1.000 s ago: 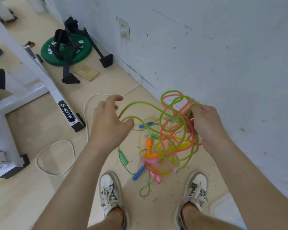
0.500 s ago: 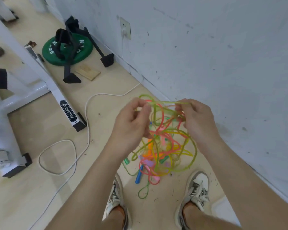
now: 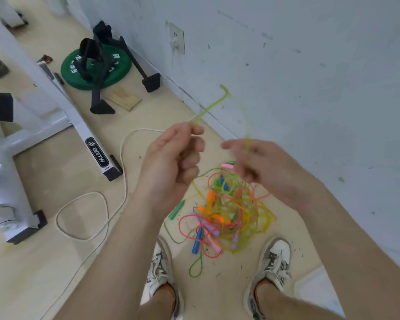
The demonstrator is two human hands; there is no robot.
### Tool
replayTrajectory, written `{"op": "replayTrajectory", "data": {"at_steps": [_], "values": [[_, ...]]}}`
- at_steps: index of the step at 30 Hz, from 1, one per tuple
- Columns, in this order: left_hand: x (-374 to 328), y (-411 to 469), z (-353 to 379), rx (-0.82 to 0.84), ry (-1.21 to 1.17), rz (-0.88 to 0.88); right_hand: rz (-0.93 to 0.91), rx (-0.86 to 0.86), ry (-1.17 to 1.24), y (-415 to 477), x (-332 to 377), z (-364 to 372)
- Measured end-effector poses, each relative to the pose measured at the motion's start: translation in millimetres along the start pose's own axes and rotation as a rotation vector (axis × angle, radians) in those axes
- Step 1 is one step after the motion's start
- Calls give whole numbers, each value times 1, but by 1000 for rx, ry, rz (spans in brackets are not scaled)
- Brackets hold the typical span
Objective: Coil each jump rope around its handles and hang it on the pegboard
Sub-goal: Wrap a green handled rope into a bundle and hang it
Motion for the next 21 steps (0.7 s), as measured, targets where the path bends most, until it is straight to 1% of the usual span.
{"op": "replayTrajectory", "data": {"at_steps": [2,3,4,5,6,7,8,9,10,11,12,13,14,15,16,17,18,19,20,21], "values": [[-4,-3,17,115,-131,8,39,277,-430,-2,-15,28],[-8,-4,19,133,-193,14,64,383,-583,-4,-26,39],[-12,-2,20,127,-265,26,86,448,-680,-5,-36,47],[-15,1,16,85,-337,43,96,472,-741,-6,-42,51],[-18,4,9,18,-390,60,87,445,-777,-6,-42,50],[-18,7,0,-69,-406,65,78,359,-733,-5,-38,47],[-14,9,-9,-147,-387,47,78,246,-555,-4,-31,42],[-7,11,-17,-199,-329,5,91,147,-238,-3,-23,35],[0,11,-21,-197,-241,-41,105,101,159,-3,-12,30],[7,9,-17,-101,-121,-71,105,92,518,-3,-1,27],[14,4,-6,83,33,-86,89,109,774,-3,9,22],[24,-2,8,304,224,-92,75,139,959,-2,16,19],[36,-11,23,508,437,-92,60,161,1087,0,22,16],[50,-17,33,646,661,-91,50,161,1176,1,26,12],[60,-19,38,673,871,-45,32,141,1224,1,28,5],[62,-16,39,598,1020,24,11,104,1224,3,27,-2],[60,-14,40,498,1060,73,-16,62,1167,3,25,-8],[53,-12,41,406,952,84,-40,32,1052,4,22,-12],[43,-11,41,325,745,65,-51,38,906,4,16,-14],[30,-10,42,263,509,52,-38,90,766,4,8,-12]]}}
Point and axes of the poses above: each hand's wrist, its own y-axis towards the middle knuckle, its own z-axis out of the palm, x = y × z, the point moved 4 cm from there along y, towards the middle knuckle, and after that the axes turned 9 degrees about y, right-handed, at the moved point
